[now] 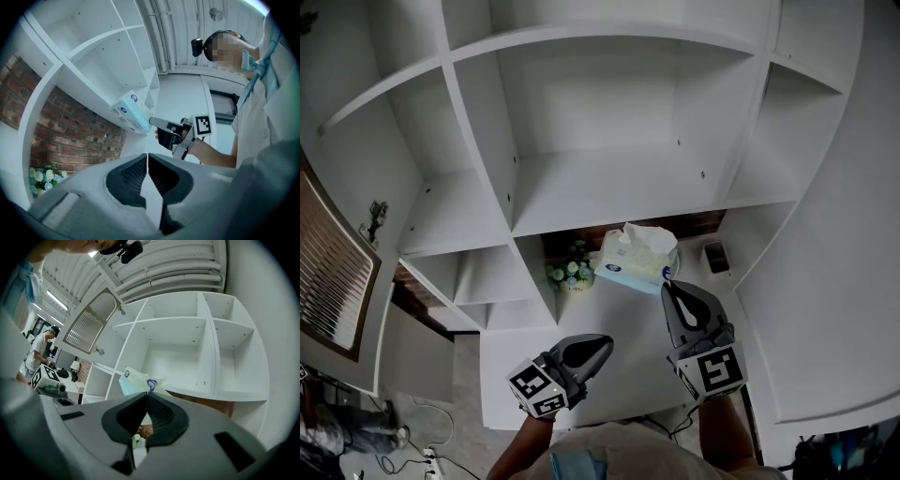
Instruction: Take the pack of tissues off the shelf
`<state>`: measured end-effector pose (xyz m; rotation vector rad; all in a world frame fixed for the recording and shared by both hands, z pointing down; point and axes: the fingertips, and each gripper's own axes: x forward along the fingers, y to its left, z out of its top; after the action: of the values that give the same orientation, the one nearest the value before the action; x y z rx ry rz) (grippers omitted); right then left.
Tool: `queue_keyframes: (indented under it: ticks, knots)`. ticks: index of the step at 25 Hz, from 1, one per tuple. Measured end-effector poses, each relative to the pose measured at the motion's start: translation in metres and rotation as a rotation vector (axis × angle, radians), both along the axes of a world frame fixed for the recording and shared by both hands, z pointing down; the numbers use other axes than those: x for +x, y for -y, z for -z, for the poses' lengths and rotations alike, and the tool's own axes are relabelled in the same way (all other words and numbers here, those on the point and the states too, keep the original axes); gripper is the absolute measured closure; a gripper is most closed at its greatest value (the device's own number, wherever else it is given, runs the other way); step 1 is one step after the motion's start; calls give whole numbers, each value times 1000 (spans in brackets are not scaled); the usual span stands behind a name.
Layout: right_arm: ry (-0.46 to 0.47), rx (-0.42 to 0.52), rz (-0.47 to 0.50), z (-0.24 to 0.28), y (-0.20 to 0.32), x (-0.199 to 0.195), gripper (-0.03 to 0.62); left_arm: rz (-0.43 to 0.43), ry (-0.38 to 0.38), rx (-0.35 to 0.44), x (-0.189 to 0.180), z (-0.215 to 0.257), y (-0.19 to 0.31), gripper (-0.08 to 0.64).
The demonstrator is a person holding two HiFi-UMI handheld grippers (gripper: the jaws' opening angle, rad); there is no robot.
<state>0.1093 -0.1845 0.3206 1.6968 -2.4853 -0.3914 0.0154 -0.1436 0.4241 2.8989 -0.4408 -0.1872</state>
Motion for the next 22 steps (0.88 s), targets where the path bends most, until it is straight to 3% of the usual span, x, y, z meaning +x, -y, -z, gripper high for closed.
queue_keyframes:
  ticks: [22]
  knots:
    - [-24, -206, 28, -97, 17, -14, 575, 27, 51, -46, -2, -31, 7, 546]
